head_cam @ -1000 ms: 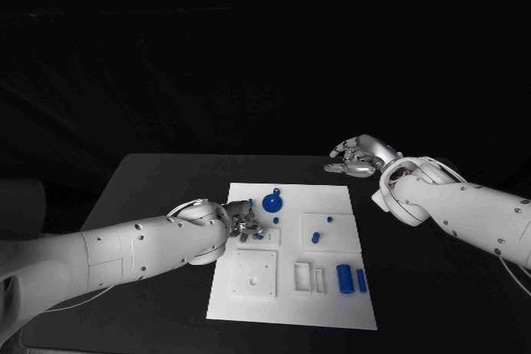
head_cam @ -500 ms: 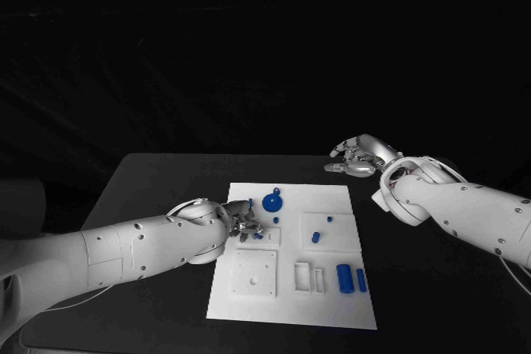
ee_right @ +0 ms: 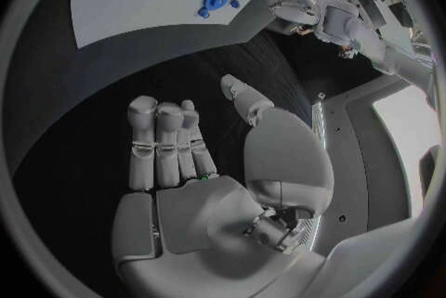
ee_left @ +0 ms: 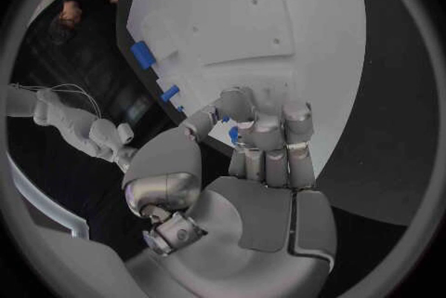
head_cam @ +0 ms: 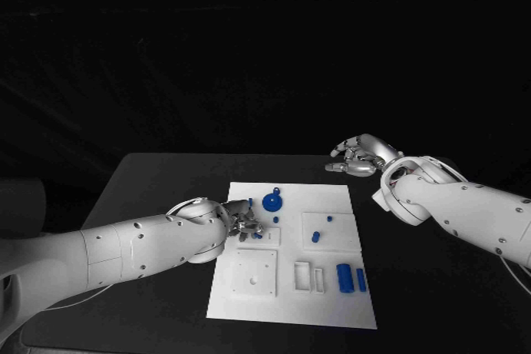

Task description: Assemble the parts on the task board

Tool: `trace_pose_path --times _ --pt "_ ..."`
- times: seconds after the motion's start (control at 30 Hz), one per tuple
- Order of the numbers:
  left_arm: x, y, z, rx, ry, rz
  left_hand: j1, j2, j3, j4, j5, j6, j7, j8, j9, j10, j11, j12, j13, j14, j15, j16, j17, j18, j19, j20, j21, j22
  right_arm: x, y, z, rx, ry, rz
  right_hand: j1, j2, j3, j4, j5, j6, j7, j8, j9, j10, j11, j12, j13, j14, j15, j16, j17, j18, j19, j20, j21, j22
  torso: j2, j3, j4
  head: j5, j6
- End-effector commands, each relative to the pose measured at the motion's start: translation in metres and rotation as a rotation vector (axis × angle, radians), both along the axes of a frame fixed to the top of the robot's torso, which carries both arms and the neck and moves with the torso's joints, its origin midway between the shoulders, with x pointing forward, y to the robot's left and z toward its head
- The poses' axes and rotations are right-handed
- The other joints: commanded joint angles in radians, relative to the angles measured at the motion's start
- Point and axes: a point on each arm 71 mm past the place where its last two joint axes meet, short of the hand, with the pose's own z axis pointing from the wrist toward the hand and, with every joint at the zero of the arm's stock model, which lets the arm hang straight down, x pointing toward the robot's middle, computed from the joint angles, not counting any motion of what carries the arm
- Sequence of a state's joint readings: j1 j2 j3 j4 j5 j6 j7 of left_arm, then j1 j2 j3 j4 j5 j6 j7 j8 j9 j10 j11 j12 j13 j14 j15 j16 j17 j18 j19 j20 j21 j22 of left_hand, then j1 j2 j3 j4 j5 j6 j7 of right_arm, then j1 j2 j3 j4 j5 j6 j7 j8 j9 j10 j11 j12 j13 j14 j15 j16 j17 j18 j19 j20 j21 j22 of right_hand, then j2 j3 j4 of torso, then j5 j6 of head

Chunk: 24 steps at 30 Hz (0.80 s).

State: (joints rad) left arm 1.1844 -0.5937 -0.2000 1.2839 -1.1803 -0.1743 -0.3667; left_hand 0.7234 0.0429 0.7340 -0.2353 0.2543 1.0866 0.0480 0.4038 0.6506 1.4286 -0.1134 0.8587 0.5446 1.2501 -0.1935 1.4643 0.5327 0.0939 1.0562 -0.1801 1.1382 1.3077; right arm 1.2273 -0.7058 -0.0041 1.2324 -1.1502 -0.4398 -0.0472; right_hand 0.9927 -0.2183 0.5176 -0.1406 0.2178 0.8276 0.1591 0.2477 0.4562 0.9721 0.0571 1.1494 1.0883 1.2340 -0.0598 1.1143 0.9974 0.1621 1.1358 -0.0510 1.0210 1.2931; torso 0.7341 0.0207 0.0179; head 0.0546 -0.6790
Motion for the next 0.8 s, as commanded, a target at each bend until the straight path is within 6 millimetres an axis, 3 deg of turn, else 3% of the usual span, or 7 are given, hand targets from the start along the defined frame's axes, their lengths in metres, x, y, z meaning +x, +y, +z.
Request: trace_pose_path --times 0.03,0.13,0.4,0.57,0.67,0.77,0.8 --pt "-0.0052 0.0066 -0.012 0.068 0.071 0.002 0.011 0.023 0.006 -0.001 0.004 0.151 -0.064 0.003 -0.001 -0.011 -0.013 0.007 0.001 0.033 -0.038 0.007 -0.001 0.012 0.009 -0.097 0.006 0.002 -0.0004 0.0008 -0.0002 -0.004 0.001 0.014 -0.009 0.005 -0.007 0.002 0.006 0.0 0.005 0.006 -0.002 0.0 -0.007 0.004 -0.002 0.008 -0.001 0.001 -0.001 0.1 0.005 -0.004 -0.007 0.002 0.0 -0.0003 0.0002 0.0 -0.002" --pt "-0.0059 0.0062 -0.0126 0.071 0.082 -0.005 0.011 0.023 0.006 -0.001 0.003 0.151 -0.064 0.003 -0.001 -0.011 -0.013 0.007 0.001 0.033 -0.038 0.007 -0.001 0.012 0.009 -0.097 0.006 0.002 -0.0003 0.001 -0.0002 -0.004 0.001 0.015 -0.009 0.005 -0.007 0.002 0.006 0.0 0.005 0.006 -0.002 0.0 -0.007 0.004 -0.002 0.008 -0.001 0.001 -0.001 0.1 0.005 -0.004 -0.007 0.002 0.0 -0.0007 0.0 0.001 0.003" --pt "-0.0069 0.0055 -0.0133 0.077 0.095 -0.015 0.007 0.019 0.004 -0.001 -0.016 0.152 -0.064 0.005 0.001 -0.011 -0.013 0.011 0.002 0.033 -0.038 0.009 -0.003 0.013 0.008 -0.096 0.007 0.002 -0.0002 0.0021 -0.001 -0.001 0.004 0.016 -0.01 0.005 -0.008 0.002 0.006 0.0 0.005 0.006 -0.002 0.0 -0.007 0.004 -0.002 0.008 -0.001 0.001 -0.001 0.1 0.006 -0.004 -0.007 0.002 0.0 -0.0006 0.0003 -0.002 0.0" --pt "-0.0065 0.0051 -0.0131 0.089 0.085 -0.023 0.006 0.015 0.004 0.01 -0.07 0.152 -0.064 0.007 0.003 -0.013 -0.013 0.016 0.001 0.033 -0.038 0.012 -0.006 0.014 0.008 -0.095 0.008 0.002 -0.0004 0.0028 -0.0025 0.0 0.007 0.017 -0.011 0.006 -0.008 0.003 0.007 0.0 0.005 0.006 -0.002 0.0 -0.007 0.005 -0.003 0.009 -0.001 0.001 -0.001 0.1 0.006 -0.004 -0.007 0.002 0.0 0.0001 0.0004 -0.001 -0.003" --pt "-0.0066 0.0047 -0.0133 0.089 0.089 -0.023 0.006 0.013 0.004 0.012 -0.078 0.152 -0.064 0.007 0.003 -0.014 -0.013 0.017 0.001 0.033 -0.038 0.012 -0.006 0.015 0.008 -0.095 0.008 0.002 -0.0004 0.0025 -0.0028 0.0 0.008 0.017 -0.012 0.006 -0.009 0.003 0.007 0.0 0.005 0.005 -0.002 0.0 -0.007 0.005 -0.003 0.009 -0.001 0.001 -0.001 0.1 0.006 -0.004 -0.007 0.002 0.0 0.0006 0.0005 0.0 -0.005" --pt "-0.0066 0.0039 -0.0132 0.093 0.086 -0.029 0.008 0.007 0.004 0.026 -0.149 0.151 -0.065 0.008 0.004 -0.015 -0.013 0.019 0.001 0.032 -0.038 0.014 -0.009 0.016 0.007 -0.095 0.008 0.002 -0.0005 0.0027 -0.003 0.0 0.008 0.017 -0.012 0.006 -0.009 0.004 0.008 -0.001 0.005 0.005 -0.002 0.0 -0.007 0.005 -0.003 0.009 -0.001 0.001 -0.001 0.1 0.006 -0.004 -0.007 0.002 0.0 0.0002 0.0001 0.0 -0.004" --pt "-0.0068 0.0032 -0.0132 0.093 0.087 -0.031 0.008 0.006 0.004 0.028 -0.153 0.151 -0.065 0.008 0.004 -0.015 -0.013 0.02 0.0 0.032 -0.038 0.014 -0.009 0.016 0.007 -0.095 0.008 0.002 -0.0005 0.0027 -0.003 0.001 0.008 0.017 -0.012 0.006 -0.009 0.004 0.008 -0.001 0.005 0.005 -0.002 0.0 -0.007 0.005 -0.004 0.009 -0.001 0.001 -0.001 0.1 0.006 -0.004 -0.007 0.002 0.0 0.0 -0.0004 0.001 -0.004"
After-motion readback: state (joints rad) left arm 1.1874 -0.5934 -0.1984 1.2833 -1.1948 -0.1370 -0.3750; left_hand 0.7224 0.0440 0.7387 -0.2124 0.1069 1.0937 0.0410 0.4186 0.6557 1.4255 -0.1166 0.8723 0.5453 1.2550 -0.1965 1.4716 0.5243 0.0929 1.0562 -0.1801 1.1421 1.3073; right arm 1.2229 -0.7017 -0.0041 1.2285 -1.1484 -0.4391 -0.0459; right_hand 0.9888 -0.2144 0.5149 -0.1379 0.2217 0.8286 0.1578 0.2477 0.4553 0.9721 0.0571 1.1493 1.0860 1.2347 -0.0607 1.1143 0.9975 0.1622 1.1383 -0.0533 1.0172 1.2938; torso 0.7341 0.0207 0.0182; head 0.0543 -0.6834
